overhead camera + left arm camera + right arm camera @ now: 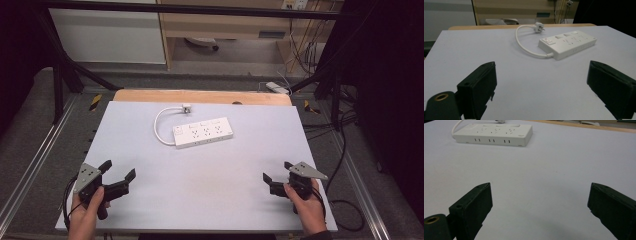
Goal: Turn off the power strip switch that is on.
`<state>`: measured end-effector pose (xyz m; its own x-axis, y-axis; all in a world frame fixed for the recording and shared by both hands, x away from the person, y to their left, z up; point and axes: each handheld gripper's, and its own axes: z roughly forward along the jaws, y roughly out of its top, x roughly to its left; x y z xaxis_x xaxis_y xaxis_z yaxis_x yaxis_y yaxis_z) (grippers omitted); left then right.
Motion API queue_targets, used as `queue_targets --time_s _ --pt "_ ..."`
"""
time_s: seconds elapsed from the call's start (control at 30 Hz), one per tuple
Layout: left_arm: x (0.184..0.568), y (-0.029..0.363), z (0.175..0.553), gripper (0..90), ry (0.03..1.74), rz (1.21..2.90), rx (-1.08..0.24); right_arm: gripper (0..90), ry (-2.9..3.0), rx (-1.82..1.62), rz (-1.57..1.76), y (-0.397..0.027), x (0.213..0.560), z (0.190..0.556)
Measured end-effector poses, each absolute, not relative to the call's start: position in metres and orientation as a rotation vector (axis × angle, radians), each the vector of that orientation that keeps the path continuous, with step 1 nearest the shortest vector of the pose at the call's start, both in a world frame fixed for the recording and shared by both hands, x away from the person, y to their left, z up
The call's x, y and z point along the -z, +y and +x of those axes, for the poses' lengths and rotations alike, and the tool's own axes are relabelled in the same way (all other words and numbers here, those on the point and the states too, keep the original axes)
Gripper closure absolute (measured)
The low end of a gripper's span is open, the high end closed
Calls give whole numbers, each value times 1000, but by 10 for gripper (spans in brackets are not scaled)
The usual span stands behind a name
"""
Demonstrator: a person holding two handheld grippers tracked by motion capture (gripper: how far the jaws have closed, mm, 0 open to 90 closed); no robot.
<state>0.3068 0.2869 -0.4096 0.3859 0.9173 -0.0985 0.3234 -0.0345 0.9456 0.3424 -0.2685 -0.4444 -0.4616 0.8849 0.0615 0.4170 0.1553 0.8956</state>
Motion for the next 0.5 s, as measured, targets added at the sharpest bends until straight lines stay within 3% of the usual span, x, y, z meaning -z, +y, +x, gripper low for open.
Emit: queue_targets --time_s 0.5 --pt "410 285 308 78 1120 1605 -686 70 1898 -1331 1274 -276 441 342"
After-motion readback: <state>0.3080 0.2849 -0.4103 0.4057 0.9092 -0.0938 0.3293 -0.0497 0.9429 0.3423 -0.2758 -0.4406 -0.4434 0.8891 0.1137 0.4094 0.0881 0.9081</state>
